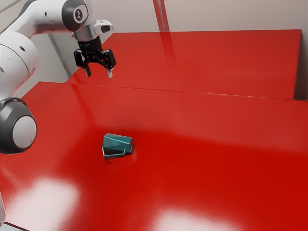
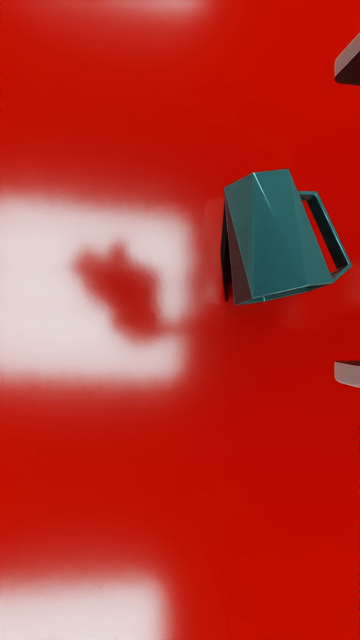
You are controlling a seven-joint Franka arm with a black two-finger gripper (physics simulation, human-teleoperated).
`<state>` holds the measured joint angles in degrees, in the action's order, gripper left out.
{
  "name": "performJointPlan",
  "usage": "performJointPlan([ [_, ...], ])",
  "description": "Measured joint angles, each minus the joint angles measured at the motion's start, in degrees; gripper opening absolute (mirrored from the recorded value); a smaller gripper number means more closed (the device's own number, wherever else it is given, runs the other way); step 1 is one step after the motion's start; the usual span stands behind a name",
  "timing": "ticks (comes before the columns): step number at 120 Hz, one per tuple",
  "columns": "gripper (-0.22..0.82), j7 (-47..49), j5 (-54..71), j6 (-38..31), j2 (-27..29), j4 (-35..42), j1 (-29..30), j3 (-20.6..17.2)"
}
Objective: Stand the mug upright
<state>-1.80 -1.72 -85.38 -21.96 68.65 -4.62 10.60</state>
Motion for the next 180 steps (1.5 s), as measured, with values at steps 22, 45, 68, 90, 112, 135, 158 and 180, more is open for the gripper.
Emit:
performJointPlan([
  [22,0.60,-0.10,-0.05,0.14,0.18,0.25,0.06,0.50],
  [45,0.60,-0.04,0.93,-2.08,4.20,7.93,-1.24,-1.22],
  [68,0.60,0.09,-3.32,-8.14,13.34,25.94,-0.31,-0.73],
  [90,0.60,-4.15,-16.62,-14.10,20.19,41.04,0.49,7.16],
  [112,0.60,-11.17,-27.02,-17.60,25.41,51.85,2.18,13.49],
  [135,0.60,-17.37,-31.68,-24.34,27.73,60.68,-0.97,14.08],
  [158,0.60,-23.25,-35.18,-32.27,26.92,62.91,-2.16,14.01],
  [180,0.60,-28.89,-40.40,-38.03,24.04,63.03,-2.56,14.01],
])
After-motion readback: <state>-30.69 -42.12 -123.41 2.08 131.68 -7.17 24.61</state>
